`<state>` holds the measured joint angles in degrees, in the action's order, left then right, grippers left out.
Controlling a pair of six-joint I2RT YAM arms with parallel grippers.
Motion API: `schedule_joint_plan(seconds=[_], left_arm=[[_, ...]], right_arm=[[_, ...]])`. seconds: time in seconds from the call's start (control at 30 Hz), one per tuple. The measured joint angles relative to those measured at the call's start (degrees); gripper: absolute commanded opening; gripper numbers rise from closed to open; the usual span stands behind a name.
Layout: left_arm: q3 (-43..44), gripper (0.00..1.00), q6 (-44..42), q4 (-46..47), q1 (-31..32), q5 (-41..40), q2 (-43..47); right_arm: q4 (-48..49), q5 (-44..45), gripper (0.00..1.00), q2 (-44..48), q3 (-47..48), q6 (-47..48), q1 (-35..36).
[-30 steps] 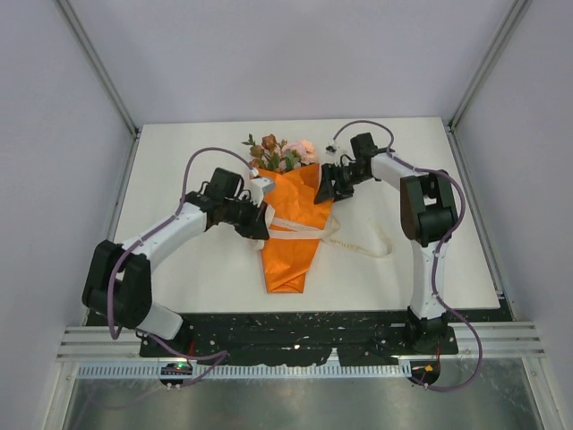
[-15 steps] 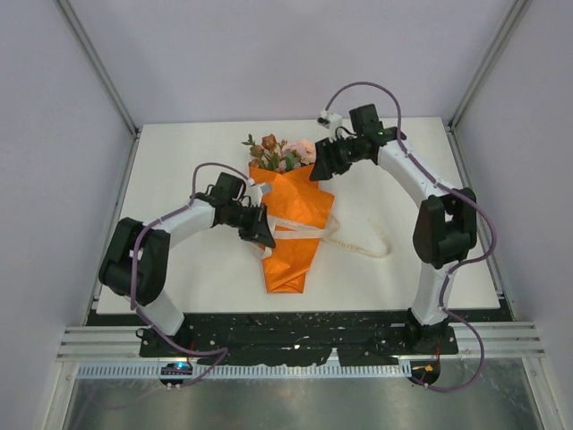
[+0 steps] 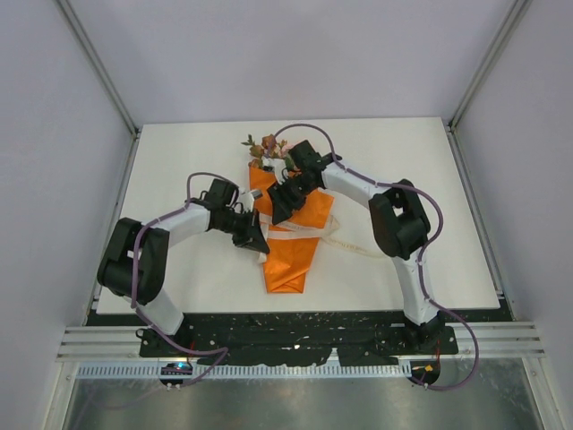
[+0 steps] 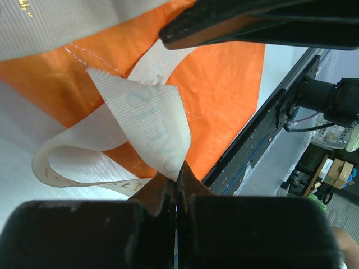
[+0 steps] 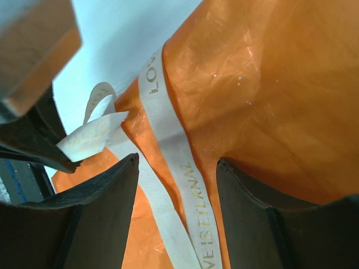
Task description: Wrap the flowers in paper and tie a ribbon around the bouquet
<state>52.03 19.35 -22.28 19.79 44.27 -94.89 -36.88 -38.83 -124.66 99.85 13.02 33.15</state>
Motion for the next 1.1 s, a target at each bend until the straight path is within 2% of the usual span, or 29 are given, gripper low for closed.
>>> schedule_joint_plan(seconds=[0.33,0.63,0.77,0.8,0.83,0.87,1.1], left_arm=[[0.0,0.00,1.6,0.6,-0.5,0.8,-0.6],[-0.2,0.00,3.0,2.2,-2.0,1.0,-1.2],[-0.2,0.00,3.0,2.3,-2.0,1.0,-1.8],[-0.2,0.00,3.0,2.3,-2.0,1.0,-2.0],[-0.2,0.00,3.0,2.3,-2.0,1.0,-2.1],[-0.2,0.00,3.0,2.3,-2.0,1.0,-2.3],[-0.2,0.00,3.1,2.4,-2.0,1.3,-4.4]], right_arm=[[2.0,4.0,0.63,-1.7,0.8,2.3,1.7],[3.6,5.8,0.54,-1.7,-0.5,5.0,3.7],[3.6,5.7,0.33,-1.9,-0.5,5.3,3.8],[3.6,5.7,0.20,-2.1,-0.5,5.3,3.8],[3.6,5.7,0.16,-2.2,-0.5,5.2,3.7],[3.6,5.7,0.06,-2.4,-0.4,4.9,3.6],[3.4,2.5,0.05,-2.9,1.1,1.7,1.4]])
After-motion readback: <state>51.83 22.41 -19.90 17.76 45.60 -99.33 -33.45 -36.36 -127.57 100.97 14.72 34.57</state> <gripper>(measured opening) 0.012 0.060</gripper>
